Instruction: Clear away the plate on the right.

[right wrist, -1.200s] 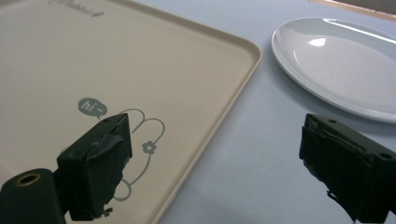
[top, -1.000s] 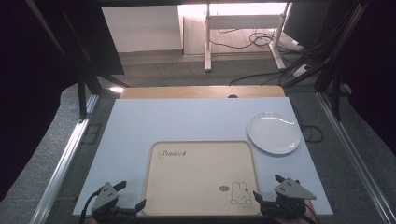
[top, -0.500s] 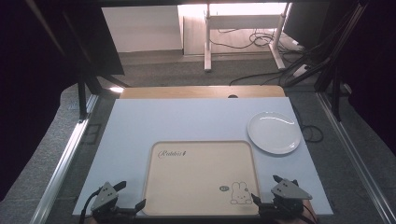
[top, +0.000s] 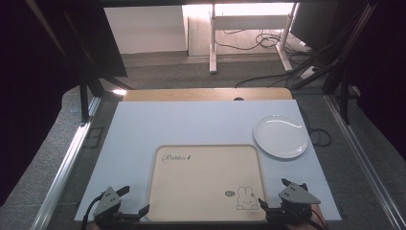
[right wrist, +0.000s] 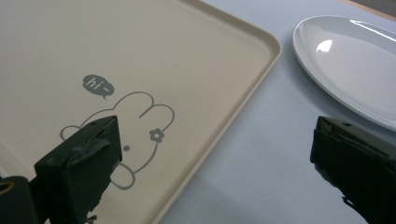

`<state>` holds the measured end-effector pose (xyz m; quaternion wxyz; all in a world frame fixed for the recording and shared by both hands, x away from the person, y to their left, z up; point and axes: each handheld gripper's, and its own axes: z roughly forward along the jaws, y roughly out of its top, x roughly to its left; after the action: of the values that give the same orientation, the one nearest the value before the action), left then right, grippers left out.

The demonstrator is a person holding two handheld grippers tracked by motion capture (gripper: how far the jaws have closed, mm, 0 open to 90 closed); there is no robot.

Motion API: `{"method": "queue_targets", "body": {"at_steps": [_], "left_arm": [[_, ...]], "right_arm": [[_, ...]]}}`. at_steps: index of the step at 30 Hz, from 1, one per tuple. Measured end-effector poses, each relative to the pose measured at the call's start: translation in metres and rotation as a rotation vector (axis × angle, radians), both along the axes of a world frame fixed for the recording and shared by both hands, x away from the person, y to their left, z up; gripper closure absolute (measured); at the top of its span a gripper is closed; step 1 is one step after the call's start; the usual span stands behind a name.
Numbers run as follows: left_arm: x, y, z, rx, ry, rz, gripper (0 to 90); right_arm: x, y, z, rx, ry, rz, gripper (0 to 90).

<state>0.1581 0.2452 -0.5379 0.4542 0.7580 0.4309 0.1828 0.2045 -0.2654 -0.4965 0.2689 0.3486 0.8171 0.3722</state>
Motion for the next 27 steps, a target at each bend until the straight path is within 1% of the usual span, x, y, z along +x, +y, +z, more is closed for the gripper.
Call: {"method": "queue_targets", "body": {"at_steps": [5, 6, 11, 12, 13, 14, 16, 17, 21, 22, 23, 24, 27], "left_arm": [[0.0001, 0.0000, 0.0000, 0.000, 0.000, 0.000, 1.1], [0.0001, 0.0000, 0.0000, 0.000, 0.001, 0.001, 1.1], [0.0001, -0.0001, 0.0000, 0.000, 0.001, 0.001, 1.1], [0.0001, -0.0001, -0.0001, 0.000, 0.001, 0.001, 1.1], [0.0001, -0.0001, -0.0001, 0.000, 0.001, 0.001, 1.1], [0.0001, -0.0001, -0.0001, 0.000, 0.002, 0.001, 1.1], [0.0001, 0.0000, -0.0001, 0.000, 0.001, 0.001, 1.1], [0.0001, 0.0000, -0.0001, 0.000, 0.001, 0.001, 1.1], [0.0001, -0.0001, -0.0001, 0.000, 0.001, 0.001, 1.1], [0.0001, -0.0001, -0.0001, 0.000, 0.002, 0.001, 1.1], [0.0001, -0.0001, -0.0001, 0.000, 0.002, 0.001, 1.1], [0.0001, -0.0001, -0.0001, 0.000, 0.002, 0.001, 1.1], [0.0002, -0.0001, -0.0001, 0.001, 0.002, 0.001, 1.1]], "right_arm": [[0.0012, 0.0005, -0.0001, -0.023, -0.012, 0.000, 0.5], [0.0017, 0.0004, 0.0003, -0.037, -0.018, 0.001, 0.3], [0.0031, -0.0001, 0.0016, -0.055, -0.030, 0.009, 0.3], [0.0043, -0.0003, 0.0023, -0.071, -0.031, 0.016, 0.5], [0.0043, -0.0003, 0.0023, -0.071, -0.031, 0.016, 0.5], [0.0055, -0.0005, 0.0027, -0.092, -0.031, 0.020, 0.7], [0.0069, -0.0009, 0.0030, -0.107, -0.034, 0.025, 0.9], [0.0073, -0.0011, 0.0028, -0.103, -0.040, 0.026, 0.9], [0.0084, -0.0017, 0.0035, -0.114, -0.041, 0.024, 0.9], [0.0090, -0.0023, 0.0043, -0.125, -0.047, 0.020, 0.9], [0.0090, -0.0023, 0.0043, -0.125, -0.047, 0.020, 0.9], [0.0094, -0.0028, 0.0053, -0.144, -0.062, 0.021, 1.0], [0.0096, -0.0025, 0.0059, -0.146, -0.066, 0.015, 1.2]]}}
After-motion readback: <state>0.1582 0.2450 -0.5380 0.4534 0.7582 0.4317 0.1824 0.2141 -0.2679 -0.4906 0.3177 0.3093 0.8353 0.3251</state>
